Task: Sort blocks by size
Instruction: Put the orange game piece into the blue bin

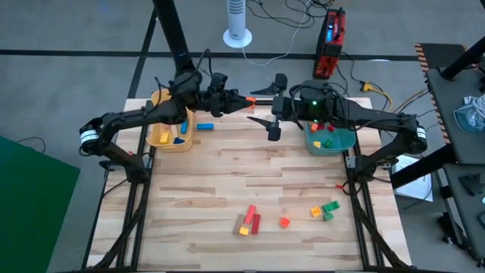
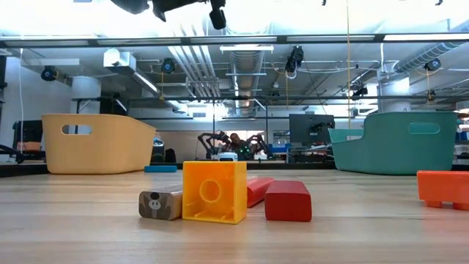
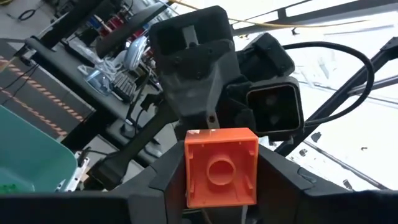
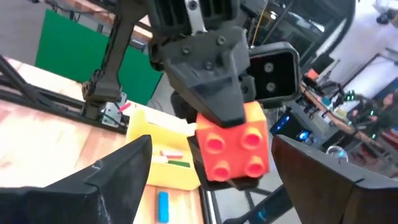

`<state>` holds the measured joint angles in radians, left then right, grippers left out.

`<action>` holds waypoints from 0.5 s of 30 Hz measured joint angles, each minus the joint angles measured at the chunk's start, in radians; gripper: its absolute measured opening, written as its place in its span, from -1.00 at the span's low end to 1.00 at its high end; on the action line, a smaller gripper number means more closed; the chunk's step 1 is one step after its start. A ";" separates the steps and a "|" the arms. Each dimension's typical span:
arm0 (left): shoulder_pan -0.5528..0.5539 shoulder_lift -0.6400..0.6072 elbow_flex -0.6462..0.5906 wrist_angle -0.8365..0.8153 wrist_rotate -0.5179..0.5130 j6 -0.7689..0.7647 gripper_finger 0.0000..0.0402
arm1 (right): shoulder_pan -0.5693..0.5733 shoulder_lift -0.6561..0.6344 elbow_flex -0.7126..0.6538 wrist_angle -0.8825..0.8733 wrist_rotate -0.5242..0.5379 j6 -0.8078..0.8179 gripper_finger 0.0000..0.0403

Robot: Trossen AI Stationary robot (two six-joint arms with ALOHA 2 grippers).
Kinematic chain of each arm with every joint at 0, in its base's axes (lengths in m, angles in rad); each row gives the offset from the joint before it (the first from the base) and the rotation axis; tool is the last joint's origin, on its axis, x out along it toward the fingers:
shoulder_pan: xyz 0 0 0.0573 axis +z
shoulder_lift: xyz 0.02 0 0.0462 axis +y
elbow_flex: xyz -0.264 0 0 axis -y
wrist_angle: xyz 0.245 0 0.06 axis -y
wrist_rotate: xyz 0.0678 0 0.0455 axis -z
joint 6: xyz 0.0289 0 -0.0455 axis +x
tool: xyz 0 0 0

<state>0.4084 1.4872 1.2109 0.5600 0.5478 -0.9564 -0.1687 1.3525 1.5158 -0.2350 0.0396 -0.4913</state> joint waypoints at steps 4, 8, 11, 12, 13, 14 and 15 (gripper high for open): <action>0.001 0.000 0.019 -0.007 0.005 0.021 -0.32 | 0.008 0.000 0.000 0.006 -0.002 -0.042 0.53; 0.001 0.000 0.019 -0.009 0.011 0.027 -0.32 | 0.008 0.000 0.000 0.015 -0.003 -0.063 0.40; 0.000 0.000 0.017 -0.021 0.014 0.025 -0.31 | 0.008 0.000 0.000 0.015 -0.003 -0.093 0.31; 0.000 0.000 0.016 -0.027 0.015 0.024 -0.30 | 0.008 0.000 0.000 0.016 -0.003 -0.097 0.27; -0.001 0.000 0.015 -0.031 0.015 0.024 -0.30 | 0.008 0.001 0.000 0.017 -0.003 -0.101 0.24; -0.001 0.000 0.015 -0.033 0.015 0.025 -0.30 | 0.008 0.002 0.000 0.017 -0.003 -0.105 0.21; -0.001 0.000 0.015 -0.034 0.015 0.027 -0.30 | 0.008 0.003 0.000 0.017 -0.003 -0.112 0.18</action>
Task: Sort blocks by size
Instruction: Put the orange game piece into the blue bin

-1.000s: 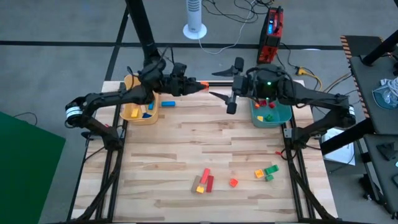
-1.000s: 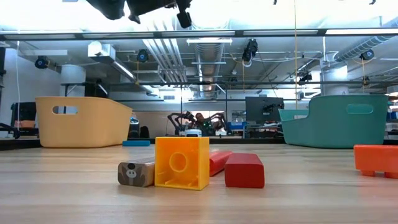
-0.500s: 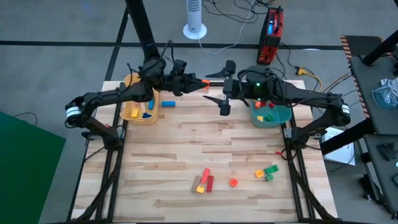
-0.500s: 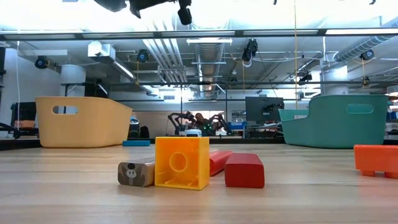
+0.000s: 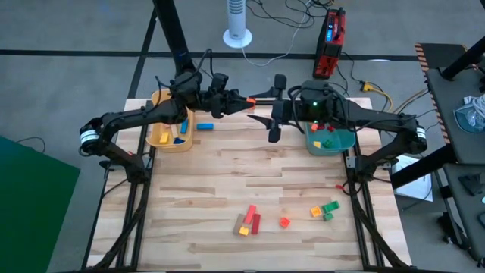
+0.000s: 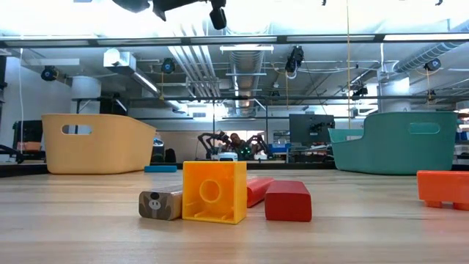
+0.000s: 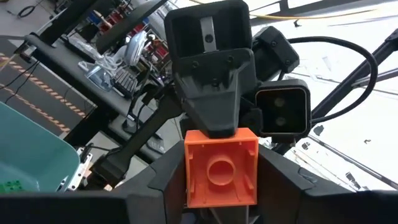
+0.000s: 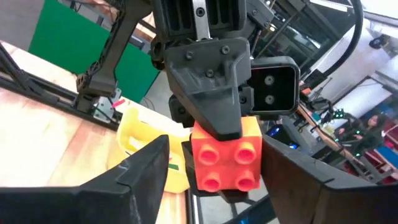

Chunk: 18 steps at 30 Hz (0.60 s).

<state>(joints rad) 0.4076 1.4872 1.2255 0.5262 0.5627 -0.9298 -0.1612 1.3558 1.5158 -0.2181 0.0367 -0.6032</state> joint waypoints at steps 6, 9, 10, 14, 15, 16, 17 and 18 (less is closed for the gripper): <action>0.000 0.000 0.000 -0.008 0.000 0.009 -0.29 | 0.000 0.004 0.000 0.014 0.001 -0.023 0.00; -0.001 0.000 0.000 -0.007 0.001 0.004 -0.29 | 0.000 0.004 0.000 0.022 0.003 -0.025 -0.16; -0.001 0.000 0.000 -0.008 0.000 0.002 -0.29 | 0.000 0.004 0.000 0.022 0.004 -0.026 -0.22; -0.001 0.000 0.001 -0.010 0.000 -0.003 -0.29 | 0.000 0.004 0.000 0.020 0.004 -0.037 -0.36; -0.001 0.000 0.001 -0.010 0.000 -0.003 -0.29 | 0.000 0.004 0.000 0.019 0.007 -0.037 -0.36; 0.001 0.000 0.001 -0.011 -0.001 -0.003 -0.29 | 0.000 0.004 0.000 0.017 0.015 -0.036 -0.36; 0.004 0.000 0.001 -0.014 0.000 -0.003 -0.29 | 0.000 0.004 0.000 0.016 0.028 -0.036 -0.36; 0.008 0.000 0.001 -0.017 0.000 -0.005 -0.29 | 0.000 0.004 0.000 0.014 0.043 -0.032 -0.36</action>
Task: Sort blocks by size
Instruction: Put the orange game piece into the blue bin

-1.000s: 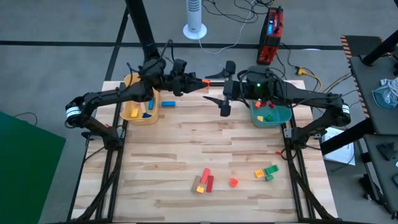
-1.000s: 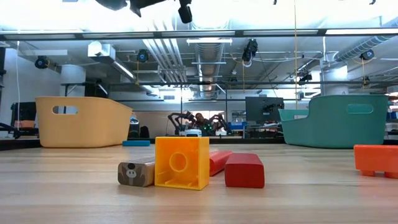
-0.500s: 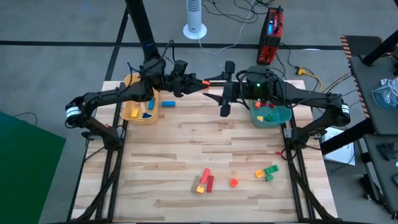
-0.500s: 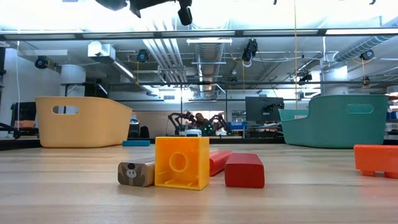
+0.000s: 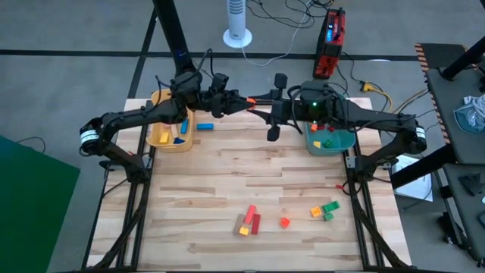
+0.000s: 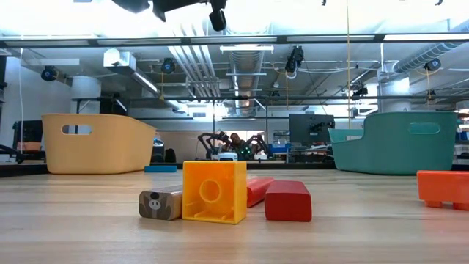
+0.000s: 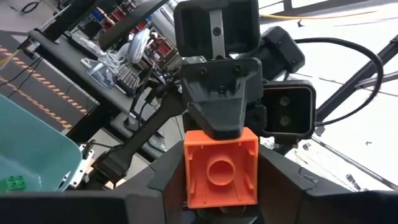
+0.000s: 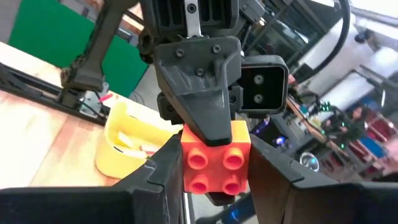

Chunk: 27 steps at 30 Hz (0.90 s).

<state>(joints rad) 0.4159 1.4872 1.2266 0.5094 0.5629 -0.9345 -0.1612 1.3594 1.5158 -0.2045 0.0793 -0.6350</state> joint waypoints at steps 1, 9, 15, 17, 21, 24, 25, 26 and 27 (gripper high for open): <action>0.005 0.000 0.000 -0.005 0.000 -0.006 -0.29 | 0.000 0.000 0.000 -0.003 0.013 0.009 -0.36; 0.048 0.000 0.002 -0.013 0.006 -0.012 0.03 | -0.010 -0.013 0.000 -0.072 0.115 0.157 -0.36; 0.110 0.000 0.002 -0.040 0.124 0.004 0.29 | -0.043 -0.009 -0.002 -0.270 0.302 0.369 -0.35; 0.136 0.000 0.002 -0.041 0.169 -0.016 0.32 | -0.077 -0.009 -0.002 -0.397 0.388 0.494 -0.35; 0.170 0.000 0.002 -0.064 0.209 -0.044 0.34 | -0.204 0.001 -0.002 -0.748 0.385 0.869 -0.35; 0.182 0.000 0.002 -0.094 0.215 -0.033 0.34 | -0.324 0.030 -0.030 -1.018 0.296 1.135 -0.35; 0.183 0.000 0.002 -0.111 0.214 -0.021 0.34 | -0.361 0.045 -0.047 -1.101 0.276 1.200 -0.35; 0.184 0.000 0.002 -0.131 0.215 -0.006 0.34 | -0.394 0.058 -0.063 -1.173 0.256 1.247 -0.35; 0.184 0.000 0.002 -0.146 0.214 0.004 0.34 | -0.425 0.070 -0.079 -1.228 0.233 1.276 -0.35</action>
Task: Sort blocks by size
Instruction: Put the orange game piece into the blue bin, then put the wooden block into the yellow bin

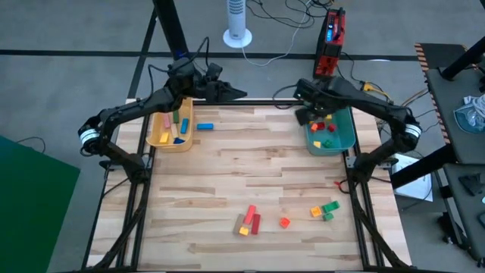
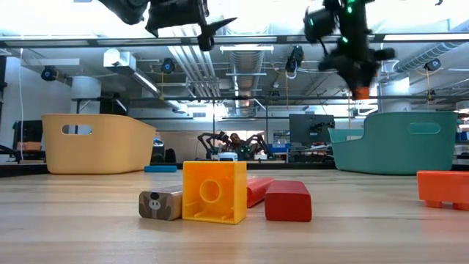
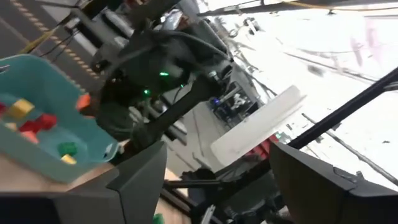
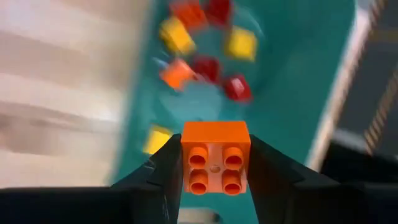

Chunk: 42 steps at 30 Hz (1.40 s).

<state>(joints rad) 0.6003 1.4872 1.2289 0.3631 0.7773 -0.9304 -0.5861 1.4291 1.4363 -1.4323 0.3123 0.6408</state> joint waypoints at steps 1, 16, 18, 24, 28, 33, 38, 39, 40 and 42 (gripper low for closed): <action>0.000 0.000 0.000 -0.017 0.000 0.009 0.34 | -0.028 0.009 -0.016 -0.041 -0.018 0.012 -0.34; -0.015 0.000 0.000 -0.132 0.058 0.084 0.34 | -0.118 0.141 -0.148 0.110 -0.041 -0.018 0.07; -0.016 0.000 0.000 -0.145 0.077 0.083 0.34 | -0.097 0.119 -0.146 0.113 -0.078 0.003 0.09; -0.039 0.000 0.000 -0.243 0.082 0.108 0.34 | 0.077 -0.022 -0.141 0.222 -0.103 0.052 0.05; -0.089 -0.012 0.000 -0.333 0.067 0.110 0.34 | 0.206 -0.118 -0.141 0.314 -0.103 0.072 0.00; -0.184 -0.046 -0.001 -0.432 -0.043 0.100 0.34 | 0.302 -0.181 -0.141 0.331 -0.111 0.118 -0.06; -0.315 -0.082 0.001 -0.639 -0.261 0.095 0.34 | 0.354 -0.199 -0.141 0.314 -0.135 0.063 -0.11; -0.346 -0.084 0.002 -0.698 -0.303 0.076 0.34 | 0.361 -0.199 -0.141 0.313 -0.138 0.049 -0.12; -0.380 -0.084 0.005 -0.753 -0.346 0.050 0.34 | 0.366 -0.200 -0.141 0.313 -0.141 0.039 -0.13; -0.447 -0.081 0.013 -0.858 -0.423 -0.010 0.34 | 0.373 -0.200 -0.141 0.311 -0.169 0.006 -0.14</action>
<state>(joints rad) 0.1532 1.4062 1.2419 -0.4950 0.3538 -0.9405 -0.2132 1.2293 1.2957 -1.1215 0.1429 0.6469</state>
